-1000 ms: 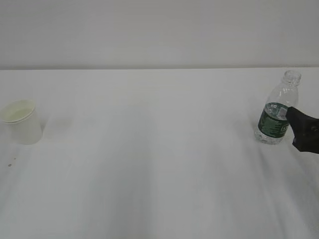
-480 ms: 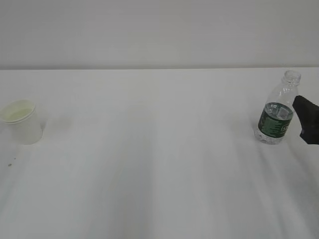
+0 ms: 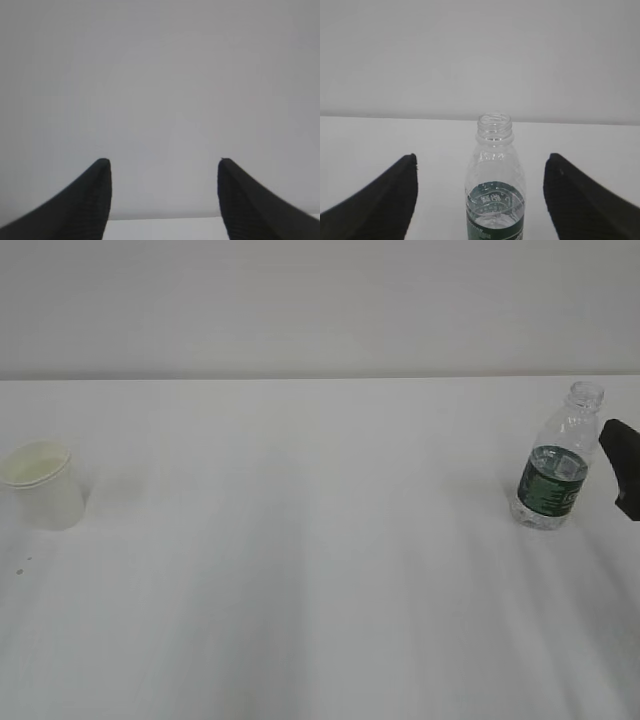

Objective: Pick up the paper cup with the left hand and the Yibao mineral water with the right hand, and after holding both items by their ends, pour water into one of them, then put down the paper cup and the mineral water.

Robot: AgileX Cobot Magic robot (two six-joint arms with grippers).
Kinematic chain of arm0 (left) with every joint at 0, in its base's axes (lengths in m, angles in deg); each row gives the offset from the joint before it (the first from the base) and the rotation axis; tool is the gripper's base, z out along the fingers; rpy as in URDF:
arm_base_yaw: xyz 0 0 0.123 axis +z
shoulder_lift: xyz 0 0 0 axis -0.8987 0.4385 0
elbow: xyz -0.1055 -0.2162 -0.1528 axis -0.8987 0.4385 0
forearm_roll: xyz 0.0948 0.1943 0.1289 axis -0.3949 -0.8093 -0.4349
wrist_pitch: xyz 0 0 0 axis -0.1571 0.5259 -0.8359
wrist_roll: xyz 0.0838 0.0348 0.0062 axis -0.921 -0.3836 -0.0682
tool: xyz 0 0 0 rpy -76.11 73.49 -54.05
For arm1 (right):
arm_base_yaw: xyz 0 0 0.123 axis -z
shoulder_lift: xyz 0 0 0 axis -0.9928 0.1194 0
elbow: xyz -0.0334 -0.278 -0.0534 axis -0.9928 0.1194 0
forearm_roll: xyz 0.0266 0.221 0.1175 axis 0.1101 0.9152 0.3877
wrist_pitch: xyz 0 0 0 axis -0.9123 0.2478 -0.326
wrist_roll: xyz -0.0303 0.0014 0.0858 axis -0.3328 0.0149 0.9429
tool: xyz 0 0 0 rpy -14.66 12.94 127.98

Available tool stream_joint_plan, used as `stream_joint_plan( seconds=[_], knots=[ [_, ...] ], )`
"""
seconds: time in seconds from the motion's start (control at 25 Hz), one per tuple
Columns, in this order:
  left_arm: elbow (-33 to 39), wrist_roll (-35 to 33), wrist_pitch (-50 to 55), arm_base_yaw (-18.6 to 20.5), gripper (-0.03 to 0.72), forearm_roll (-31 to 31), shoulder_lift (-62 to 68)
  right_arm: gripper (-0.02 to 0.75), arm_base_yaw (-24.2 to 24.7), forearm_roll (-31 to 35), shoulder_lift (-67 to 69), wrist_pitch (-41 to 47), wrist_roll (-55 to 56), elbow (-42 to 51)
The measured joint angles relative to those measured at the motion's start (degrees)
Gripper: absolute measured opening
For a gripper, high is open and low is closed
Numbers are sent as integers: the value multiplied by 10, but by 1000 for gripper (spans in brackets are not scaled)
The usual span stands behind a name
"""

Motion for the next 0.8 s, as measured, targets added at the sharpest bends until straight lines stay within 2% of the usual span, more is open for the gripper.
stream_joint_plan(
  seconds=[0.48, 0.6, 0.8],
  knots=[
    [-3, 0, 74, 0, 484, 8, -60, 592, 0, 0, -93, 81, 10, 5],
    [-33, 1, 130, 0, 484, 10, -61, 592, 0, 0, -123, 111, 11, 5],
    [-69, 1, 167, 0, 484, 13, -62, 591, 0, 0, -168, 156, 11, 5]
  ],
)
